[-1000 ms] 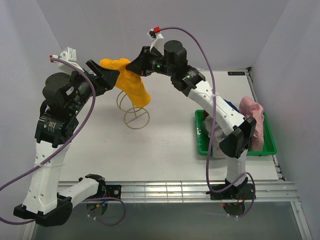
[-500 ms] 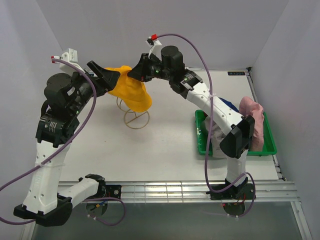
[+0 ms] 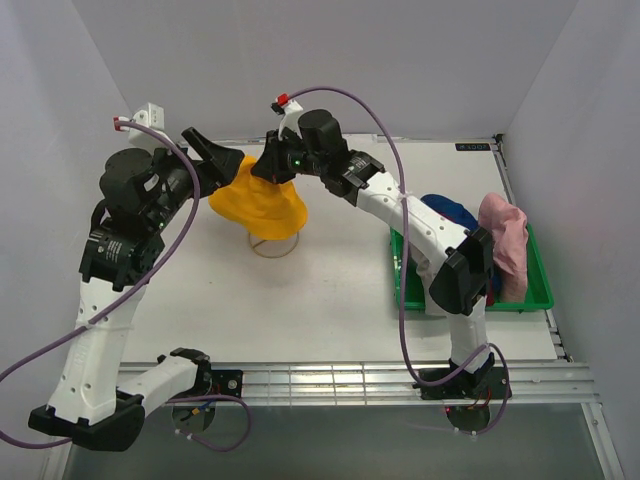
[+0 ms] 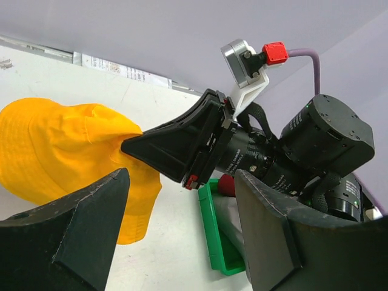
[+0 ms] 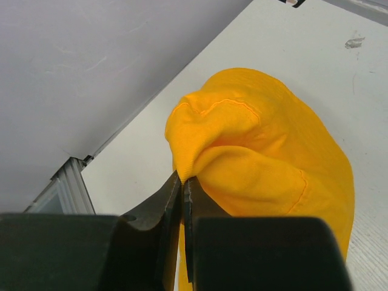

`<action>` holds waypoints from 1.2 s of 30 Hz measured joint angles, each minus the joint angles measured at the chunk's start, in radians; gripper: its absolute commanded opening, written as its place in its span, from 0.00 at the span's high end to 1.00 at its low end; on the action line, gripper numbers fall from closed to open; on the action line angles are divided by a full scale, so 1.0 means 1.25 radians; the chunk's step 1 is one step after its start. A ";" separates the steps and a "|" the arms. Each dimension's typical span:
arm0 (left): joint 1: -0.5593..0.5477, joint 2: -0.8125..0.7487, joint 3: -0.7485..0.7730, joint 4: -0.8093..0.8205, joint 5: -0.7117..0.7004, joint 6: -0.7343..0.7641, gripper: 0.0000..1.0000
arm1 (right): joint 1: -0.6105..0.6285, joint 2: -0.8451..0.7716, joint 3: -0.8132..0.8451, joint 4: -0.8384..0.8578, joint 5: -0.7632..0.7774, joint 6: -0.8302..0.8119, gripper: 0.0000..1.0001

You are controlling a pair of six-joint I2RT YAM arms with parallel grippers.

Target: Stack the hats

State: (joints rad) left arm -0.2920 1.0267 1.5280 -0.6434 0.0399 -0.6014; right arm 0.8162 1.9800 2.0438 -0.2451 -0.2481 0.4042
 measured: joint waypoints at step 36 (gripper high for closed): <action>0.000 0.068 -0.104 0.000 -0.062 -0.011 0.17 | 0.022 -0.071 -0.114 -0.016 0.105 -0.087 0.17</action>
State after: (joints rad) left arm -0.2920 1.1114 1.3975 -0.6434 -0.0372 -0.6147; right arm 0.8440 1.8915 1.9011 -0.2646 -0.1165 0.2951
